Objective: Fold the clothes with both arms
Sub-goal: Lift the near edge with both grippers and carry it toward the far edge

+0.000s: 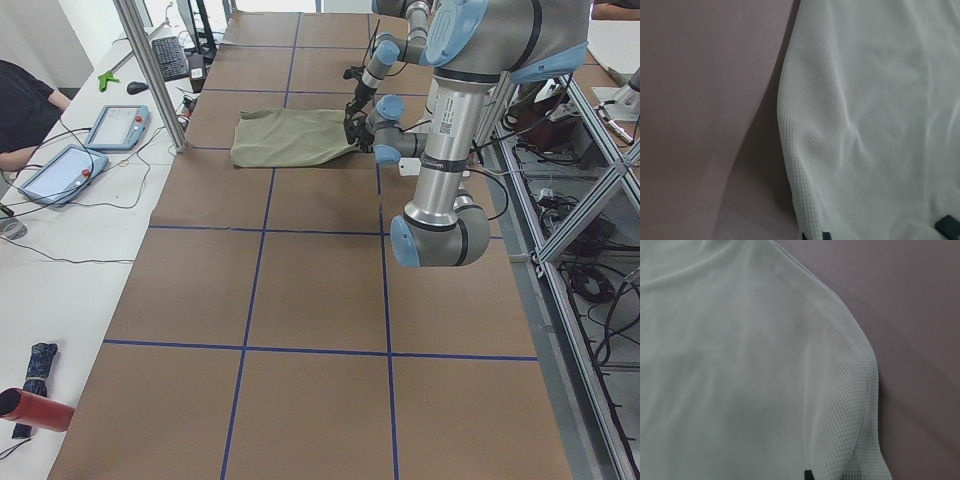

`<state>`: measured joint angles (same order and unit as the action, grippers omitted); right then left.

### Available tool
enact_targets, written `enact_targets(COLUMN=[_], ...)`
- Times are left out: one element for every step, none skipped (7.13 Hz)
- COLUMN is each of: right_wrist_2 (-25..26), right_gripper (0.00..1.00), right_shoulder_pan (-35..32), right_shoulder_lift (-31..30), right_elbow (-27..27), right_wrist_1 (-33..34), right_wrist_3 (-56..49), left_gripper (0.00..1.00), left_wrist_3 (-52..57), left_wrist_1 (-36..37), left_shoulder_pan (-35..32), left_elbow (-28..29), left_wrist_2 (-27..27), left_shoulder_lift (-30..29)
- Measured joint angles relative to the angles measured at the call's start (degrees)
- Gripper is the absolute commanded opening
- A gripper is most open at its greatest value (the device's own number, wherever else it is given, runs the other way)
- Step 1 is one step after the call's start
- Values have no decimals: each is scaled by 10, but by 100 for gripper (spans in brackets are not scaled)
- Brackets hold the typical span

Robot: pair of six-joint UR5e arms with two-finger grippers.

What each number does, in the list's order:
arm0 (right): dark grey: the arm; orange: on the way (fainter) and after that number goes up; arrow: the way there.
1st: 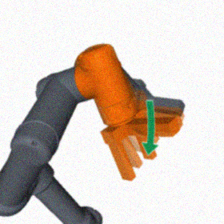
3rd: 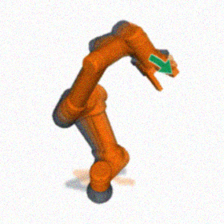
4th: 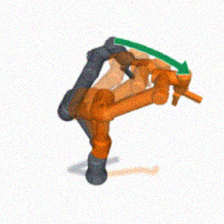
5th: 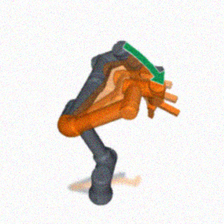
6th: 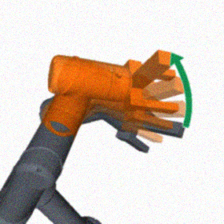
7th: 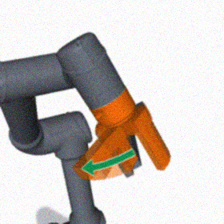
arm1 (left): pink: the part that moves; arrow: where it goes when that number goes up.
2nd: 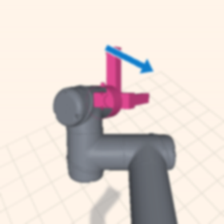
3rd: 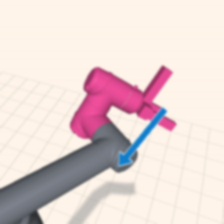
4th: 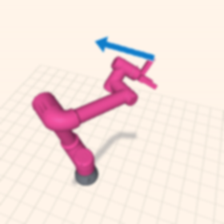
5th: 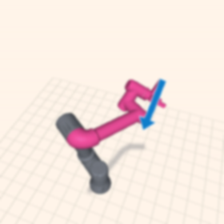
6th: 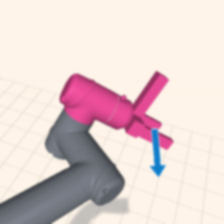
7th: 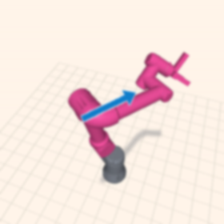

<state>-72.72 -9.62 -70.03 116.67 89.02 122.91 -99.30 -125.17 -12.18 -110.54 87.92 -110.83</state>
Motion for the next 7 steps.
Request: enact_targets(right_wrist_2=[-1,-1,-2,-5,-9,-11,-13], right_gripper=[0,0,0,0,0,0,0], right_shoulder_pan=[4,16,30,43,48,47,37], right_shoulder_lift=[1,10,31,57,78,89,94], right_elbow=[51,107,158,203,232,236,218], right_wrist_1=[46,103,164,224,267,284,281], right_wrist_3=[0,1,1,1,1,-2,-12], left_gripper=[0,0,0,0,0,0,0], left_wrist_3=[18,26,28,28,28,29,35], left_wrist_1=[39,100,153,191,225,246,255], left_shoulder_pan=[-12,-23,-28,-30,-30,-31,-41], left_elbow=[-65,-133,-188,-230,-260,-263,-237], left_wrist_2=[30,55,68,73,77,80,80], left_shoulder_lift=[22,34,37,38,35,28,9])
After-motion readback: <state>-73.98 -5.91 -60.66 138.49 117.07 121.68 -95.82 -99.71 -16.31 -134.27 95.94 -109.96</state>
